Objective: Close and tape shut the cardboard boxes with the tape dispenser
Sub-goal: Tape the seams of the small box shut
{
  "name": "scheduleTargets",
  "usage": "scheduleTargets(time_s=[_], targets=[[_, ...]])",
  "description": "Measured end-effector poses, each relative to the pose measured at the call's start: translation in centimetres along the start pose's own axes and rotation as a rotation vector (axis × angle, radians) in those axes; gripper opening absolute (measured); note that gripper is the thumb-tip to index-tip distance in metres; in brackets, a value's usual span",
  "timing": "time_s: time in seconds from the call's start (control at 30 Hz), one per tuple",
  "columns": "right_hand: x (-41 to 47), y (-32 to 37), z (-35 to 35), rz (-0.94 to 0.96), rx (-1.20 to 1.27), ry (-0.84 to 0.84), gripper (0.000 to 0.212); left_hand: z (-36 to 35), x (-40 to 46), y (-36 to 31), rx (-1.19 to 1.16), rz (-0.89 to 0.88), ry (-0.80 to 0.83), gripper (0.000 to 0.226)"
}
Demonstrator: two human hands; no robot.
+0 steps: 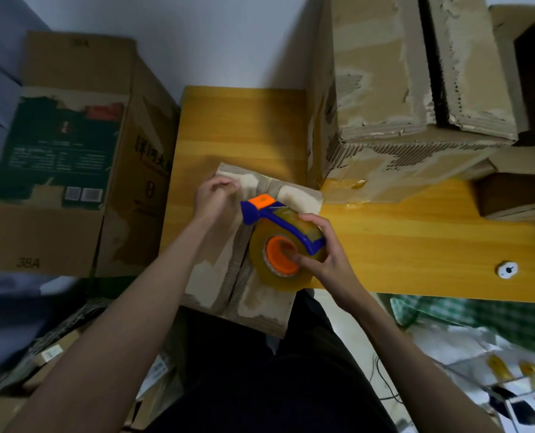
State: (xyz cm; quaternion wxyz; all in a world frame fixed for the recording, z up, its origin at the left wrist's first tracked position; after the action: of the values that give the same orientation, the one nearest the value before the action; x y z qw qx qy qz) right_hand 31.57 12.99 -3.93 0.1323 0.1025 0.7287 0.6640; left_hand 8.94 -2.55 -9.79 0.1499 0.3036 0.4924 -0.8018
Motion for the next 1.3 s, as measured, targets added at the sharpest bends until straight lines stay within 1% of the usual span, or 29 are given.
scheduleTargets(time_s=[0.17,0.23,0.37,0.57,0.67,0.7,0.8,0.9,1.07,1.17,1.3], targets=[[0.1,0.0,2.7,-0.002,0.019,-0.111,0.058,-0.4,0.2,0.8,0.024,-0.053,0.035,0.018],[0.6,-0.2,3.0,-0.024,0.035,-0.12,0.059,-0.3,0.1,0.7,0.024,-0.071,0.035,0.018],[0.9,-0.5,2.9,-0.037,0.057,-0.104,0.059,-0.3,-0.3,0.3,0.017,-0.098,0.03,0.032],[-0.8,-1.2,1.6,-0.061,0.098,-0.092,0.061,0.1,0.0,0.5,0.118,-0.121,0.083,0.029],[-2.4,-1.5,0.6,-0.093,0.109,-0.078,0.062,0.0,-0.8,0.2,0.162,-0.13,0.124,0.012],[-2.8,-1.6,0.5,-0.102,0.108,-0.079,0.062,-0.1,-1.0,0.2,0.17,-0.132,0.139,0.01],[-3.6,-1.0,0.6,-0.109,0.093,-0.105,0.061,-0.1,-1.7,-0.1,0.214,-0.153,0.18,0.016],[-3.6,1.0,1.5,-0.062,0.024,-0.092,0.06,-0.2,-2.3,-0.7,0.236,-0.179,0.172,0.011],[-3.3,4.4,3.7,0.038,-0.167,-0.039,0.064,-1.1,-4.0,-2.1,0.236,-0.285,0.148,0.021],[-3.3,6.3,4.6,0.106,-0.268,-0.002,0.065,-1.9,-5.2,-3.0,0.169,-0.235,0.228,0.021],[-3.3,8.0,5.0,0.136,-0.379,0.091,0.066,-2.0,-5.9,-3.6,0.16,-0.167,0.254,0.016]])
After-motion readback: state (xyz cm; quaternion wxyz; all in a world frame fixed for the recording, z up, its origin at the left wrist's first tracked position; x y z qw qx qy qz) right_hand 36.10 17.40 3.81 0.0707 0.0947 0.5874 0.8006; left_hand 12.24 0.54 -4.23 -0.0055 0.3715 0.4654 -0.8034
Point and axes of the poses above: each hand's wrist, its own x-axis towards the middle knuckle, its own z-axis out of the back of the hand, y = z × x, the point moved 3 cm from there along x, towards the middle knuckle, and after that the axes turned 14 degrees about z, right-handed, at the moved point
